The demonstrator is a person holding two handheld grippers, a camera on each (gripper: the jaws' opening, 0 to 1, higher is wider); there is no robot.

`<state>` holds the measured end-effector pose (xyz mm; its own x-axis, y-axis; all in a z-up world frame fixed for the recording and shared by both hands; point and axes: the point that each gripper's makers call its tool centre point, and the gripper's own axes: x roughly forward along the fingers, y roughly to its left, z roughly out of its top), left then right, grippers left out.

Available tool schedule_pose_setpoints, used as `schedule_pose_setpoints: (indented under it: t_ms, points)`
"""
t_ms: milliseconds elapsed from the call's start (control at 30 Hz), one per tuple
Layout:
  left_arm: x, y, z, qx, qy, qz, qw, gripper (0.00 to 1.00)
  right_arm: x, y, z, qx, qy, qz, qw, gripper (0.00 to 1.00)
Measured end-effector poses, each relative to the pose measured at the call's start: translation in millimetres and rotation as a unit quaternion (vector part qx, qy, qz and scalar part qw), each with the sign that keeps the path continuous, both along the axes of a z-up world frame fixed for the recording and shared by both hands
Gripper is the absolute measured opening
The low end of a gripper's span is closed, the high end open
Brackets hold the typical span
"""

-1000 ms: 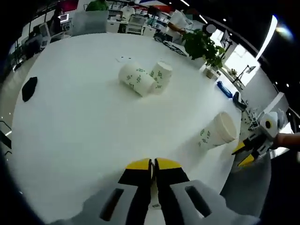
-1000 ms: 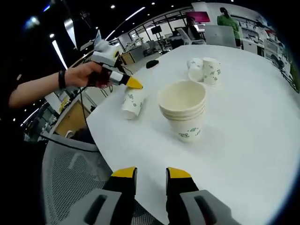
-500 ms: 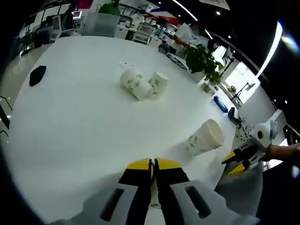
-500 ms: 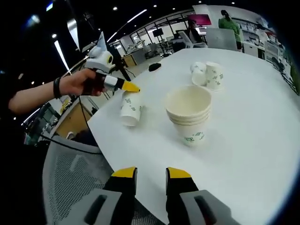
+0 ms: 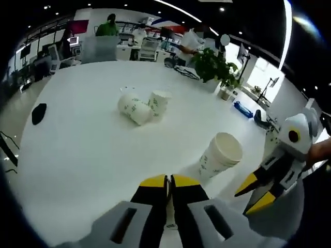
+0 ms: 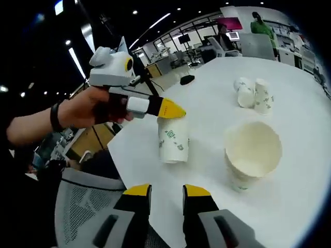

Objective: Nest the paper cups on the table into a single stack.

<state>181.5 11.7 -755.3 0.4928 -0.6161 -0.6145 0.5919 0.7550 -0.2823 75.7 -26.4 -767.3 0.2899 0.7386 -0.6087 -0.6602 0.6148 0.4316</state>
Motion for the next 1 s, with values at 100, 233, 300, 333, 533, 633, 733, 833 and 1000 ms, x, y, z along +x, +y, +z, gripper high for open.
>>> schedule_pose_setpoints:
  t_ms: [100,233,300,333,533,633,733,833,1000]
  points:
    - [0.0,-0.7,6.8,0.007,-0.018,-0.01,0.9998,0.01,5.7,1.6,1.9,0.002,-0.007,0.0,1.0,0.22]
    - [8.4,4.1,24.8,0.004,-0.046,-0.01,0.9989,0.0,11.8,-6.4,5.6,-0.002,-0.018,0.003,0.9998,0.22]
    - [14.5,3.4,36.9,-0.004,-0.059,-0.007,0.9982,0.0,11.7,-11.8,12.7,-0.006,-0.024,0.003,0.9997,0.22]
    - [18.0,2.0,43.9,-0.007,-0.066,-0.006,0.9977,0.0,11.0,-15.6,16.4,-0.009,-0.028,0.002,0.9996,0.22]
    - [30.7,-15.8,76.6,-0.017,-0.101,-0.024,0.9945,0.0,12.5,-33.4,9.3,-0.023,-0.034,-0.003,0.9991,0.22]
    - [36.2,-27.8,85.6,-0.022,-0.111,-0.035,0.9929,0.0,14.9,-44.2,7.9,-0.032,-0.035,-0.006,0.9989,0.22]
    - [36.7,-44.4,94.7,-0.026,-0.119,-0.047,0.9915,0.0,13.2,-47.5,8.3,-0.033,-0.037,-0.01,0.9987,0.22]
    - [35.2,-58.6,100.1,-0.03,-0.124,-0.057,0.9903,0.0,13.9,-54.6,11.7,-0.036,-0.039,-0.012,0.9985,0.23]
    - [37.3,-80.3,102.9,-0.033,-0.129,-0.076,0.9881,0.0,13.3,-61.1,13.4,-0.037,-0.041,-0.021,0.9983,0.23]
